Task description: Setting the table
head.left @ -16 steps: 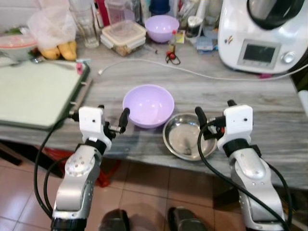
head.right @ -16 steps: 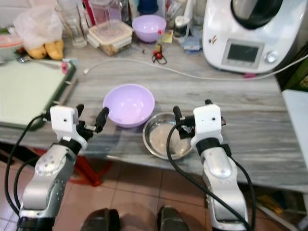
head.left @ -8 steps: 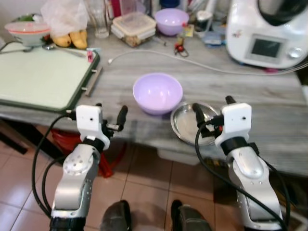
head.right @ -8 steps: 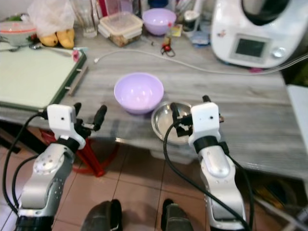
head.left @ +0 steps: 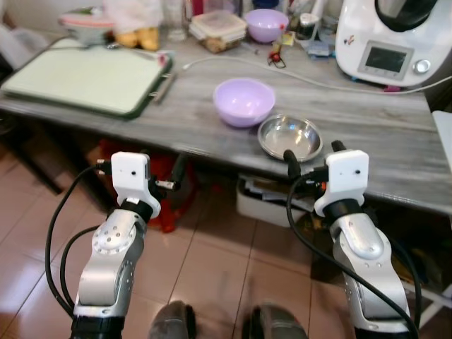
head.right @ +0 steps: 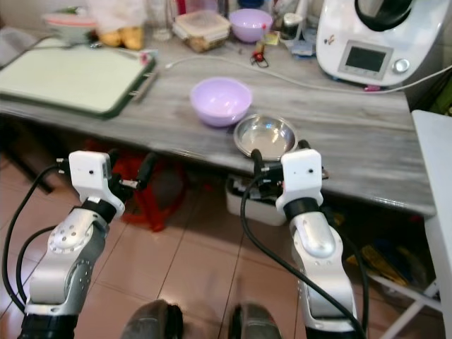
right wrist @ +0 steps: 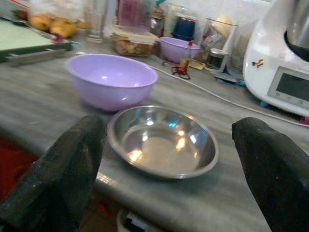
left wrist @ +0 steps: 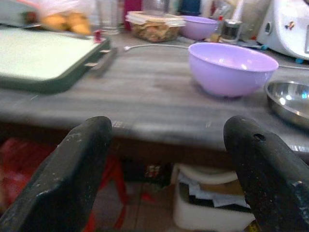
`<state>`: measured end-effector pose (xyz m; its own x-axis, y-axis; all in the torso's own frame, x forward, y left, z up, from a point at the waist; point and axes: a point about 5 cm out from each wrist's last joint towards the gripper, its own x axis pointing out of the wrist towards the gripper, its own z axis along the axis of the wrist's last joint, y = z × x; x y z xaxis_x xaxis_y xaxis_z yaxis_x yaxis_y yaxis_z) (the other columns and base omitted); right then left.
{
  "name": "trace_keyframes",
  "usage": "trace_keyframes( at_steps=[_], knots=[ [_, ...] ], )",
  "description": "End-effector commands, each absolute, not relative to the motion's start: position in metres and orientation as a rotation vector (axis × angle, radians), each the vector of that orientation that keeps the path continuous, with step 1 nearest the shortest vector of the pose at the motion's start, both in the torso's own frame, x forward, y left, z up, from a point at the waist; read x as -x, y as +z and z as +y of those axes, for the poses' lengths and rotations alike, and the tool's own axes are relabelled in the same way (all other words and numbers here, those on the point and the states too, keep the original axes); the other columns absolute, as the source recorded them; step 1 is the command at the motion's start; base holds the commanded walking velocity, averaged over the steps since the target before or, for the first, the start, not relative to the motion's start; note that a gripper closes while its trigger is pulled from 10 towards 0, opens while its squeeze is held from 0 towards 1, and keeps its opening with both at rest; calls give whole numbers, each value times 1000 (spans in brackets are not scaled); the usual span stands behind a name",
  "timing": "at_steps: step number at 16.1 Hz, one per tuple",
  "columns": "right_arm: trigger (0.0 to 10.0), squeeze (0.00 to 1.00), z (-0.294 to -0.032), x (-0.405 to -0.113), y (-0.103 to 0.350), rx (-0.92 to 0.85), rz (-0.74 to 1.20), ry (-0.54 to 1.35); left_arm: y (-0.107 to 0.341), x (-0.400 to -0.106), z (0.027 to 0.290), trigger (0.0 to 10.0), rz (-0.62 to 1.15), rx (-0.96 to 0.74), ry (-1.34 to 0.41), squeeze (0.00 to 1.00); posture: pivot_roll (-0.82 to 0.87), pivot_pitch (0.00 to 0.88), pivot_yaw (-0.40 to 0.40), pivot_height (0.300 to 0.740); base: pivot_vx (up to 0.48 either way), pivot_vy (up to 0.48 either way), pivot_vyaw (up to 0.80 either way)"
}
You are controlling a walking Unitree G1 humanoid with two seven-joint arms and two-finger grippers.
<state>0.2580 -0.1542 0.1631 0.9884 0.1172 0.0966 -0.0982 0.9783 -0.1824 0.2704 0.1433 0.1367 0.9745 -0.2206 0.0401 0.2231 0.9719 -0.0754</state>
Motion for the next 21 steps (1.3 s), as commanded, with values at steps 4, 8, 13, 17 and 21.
trace_keyframes(
  at_steps=[4,8,13,17,21],
  knots=[
    [10000,0,-157,-260,160,146,-83,95,136,-269,142,10000,-28,81,-224,0,-43,108,18,740,-328,0,0],
    [10000,0,-156,-261,158,149,-70,100,136,-268,141,10000,-24,87,-234,0,-43,110,17,740,-323,0,-800],
    [10000,0,-152,-262,159,141,-83,118,139,-265,136,10000,-58,59,-281,0,-43,108,17,740,-59,0,-115],
    [10000,0,-152,-263,160,139,-84,122,140,-264,133,10000,-58,71,-296,0,-43,106,17,740,0,-420,0],
    [10000,0,-150,-265,161,137,-85,138,141,-264,132,10000,-65,71,-310,0,-42,103,17,740,0,-465,0]
  ],
)
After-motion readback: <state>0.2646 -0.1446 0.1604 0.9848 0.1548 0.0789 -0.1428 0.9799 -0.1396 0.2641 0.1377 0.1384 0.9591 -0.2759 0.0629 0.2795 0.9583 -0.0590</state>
